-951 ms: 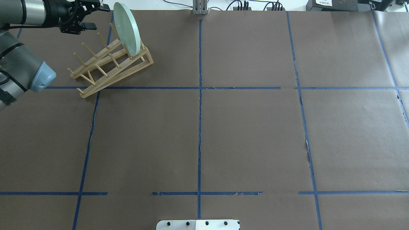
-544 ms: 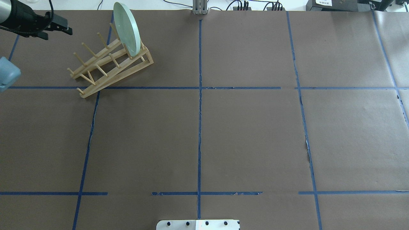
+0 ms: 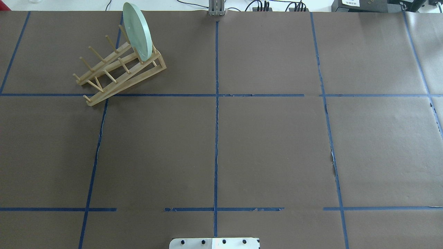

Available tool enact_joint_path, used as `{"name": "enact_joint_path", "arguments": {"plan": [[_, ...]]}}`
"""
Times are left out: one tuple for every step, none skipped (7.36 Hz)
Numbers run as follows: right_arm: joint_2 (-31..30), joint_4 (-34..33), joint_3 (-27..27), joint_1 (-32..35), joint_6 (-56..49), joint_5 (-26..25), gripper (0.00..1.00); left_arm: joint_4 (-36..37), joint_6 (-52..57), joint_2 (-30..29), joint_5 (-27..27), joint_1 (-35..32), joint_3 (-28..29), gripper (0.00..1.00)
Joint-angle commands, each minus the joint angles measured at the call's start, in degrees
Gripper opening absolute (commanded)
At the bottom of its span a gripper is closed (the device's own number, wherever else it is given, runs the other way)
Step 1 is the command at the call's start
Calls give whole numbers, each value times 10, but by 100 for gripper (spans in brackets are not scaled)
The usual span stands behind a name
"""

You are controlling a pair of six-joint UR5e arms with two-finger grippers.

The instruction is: Place plate on rack

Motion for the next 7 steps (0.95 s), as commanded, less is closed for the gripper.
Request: {"name": "enact_joint_path", "arguments": {"plan": [[0,0,0,0,0,0,100,-2,35,73,-95,-74,19,100],[0,0,0,0,0,0,100,-3,35,91,-95,-74,17,100],[0,0,0,0,0,0,100,-4,35,105,-94,-73,14,100],[0,0,0,-1,0,0,100,-6,35,104,-93,-72,14,100],[0,0,0,-1,0,0,100,-9,36,102,-92,-72,14,100],[0,0,0,-1,0,0,100,-8,36,104,-83,-72,17,100],[0,0,0,-1,0,0,100,-6,35,103,-82,-71,22,100]]}}
